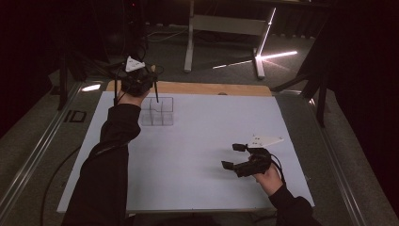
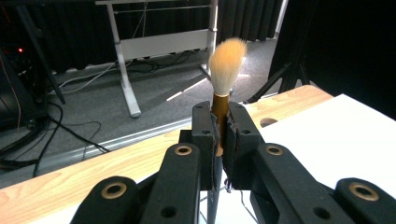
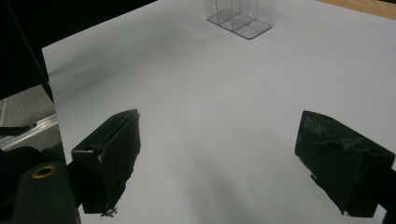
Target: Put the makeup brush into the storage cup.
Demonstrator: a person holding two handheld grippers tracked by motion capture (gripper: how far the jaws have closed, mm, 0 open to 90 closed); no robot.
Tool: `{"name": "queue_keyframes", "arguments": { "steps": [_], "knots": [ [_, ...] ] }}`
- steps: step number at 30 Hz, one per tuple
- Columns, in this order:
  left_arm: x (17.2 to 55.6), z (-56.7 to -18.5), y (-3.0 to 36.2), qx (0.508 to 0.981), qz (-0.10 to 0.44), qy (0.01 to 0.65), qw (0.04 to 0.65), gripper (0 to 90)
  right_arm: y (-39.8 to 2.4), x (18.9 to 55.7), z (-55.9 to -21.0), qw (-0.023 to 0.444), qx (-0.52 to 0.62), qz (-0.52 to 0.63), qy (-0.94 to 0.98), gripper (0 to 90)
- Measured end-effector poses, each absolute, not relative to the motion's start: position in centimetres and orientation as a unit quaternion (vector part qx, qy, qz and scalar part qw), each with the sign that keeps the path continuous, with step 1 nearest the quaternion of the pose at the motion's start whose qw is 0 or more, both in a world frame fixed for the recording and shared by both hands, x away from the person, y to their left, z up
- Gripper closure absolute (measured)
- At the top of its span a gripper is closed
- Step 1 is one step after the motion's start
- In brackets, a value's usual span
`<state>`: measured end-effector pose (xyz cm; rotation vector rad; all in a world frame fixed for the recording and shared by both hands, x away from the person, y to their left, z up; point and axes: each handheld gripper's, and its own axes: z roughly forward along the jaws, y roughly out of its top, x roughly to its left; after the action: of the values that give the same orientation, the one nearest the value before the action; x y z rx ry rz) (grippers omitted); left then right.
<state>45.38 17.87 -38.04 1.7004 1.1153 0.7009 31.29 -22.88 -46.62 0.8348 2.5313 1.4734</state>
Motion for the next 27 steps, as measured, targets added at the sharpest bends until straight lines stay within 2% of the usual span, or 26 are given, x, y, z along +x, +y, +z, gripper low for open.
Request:
{"name": "queue_keyframes", "arguments": {
  "steps": [27],
  "knots": [
    [45.3,-41.6,17.8,0.692,0.264,0.487,0.463,83.9,-22.9,31.1,-46.5,0.055,0.272,0.484,0.83,14.0]
  ]
}}
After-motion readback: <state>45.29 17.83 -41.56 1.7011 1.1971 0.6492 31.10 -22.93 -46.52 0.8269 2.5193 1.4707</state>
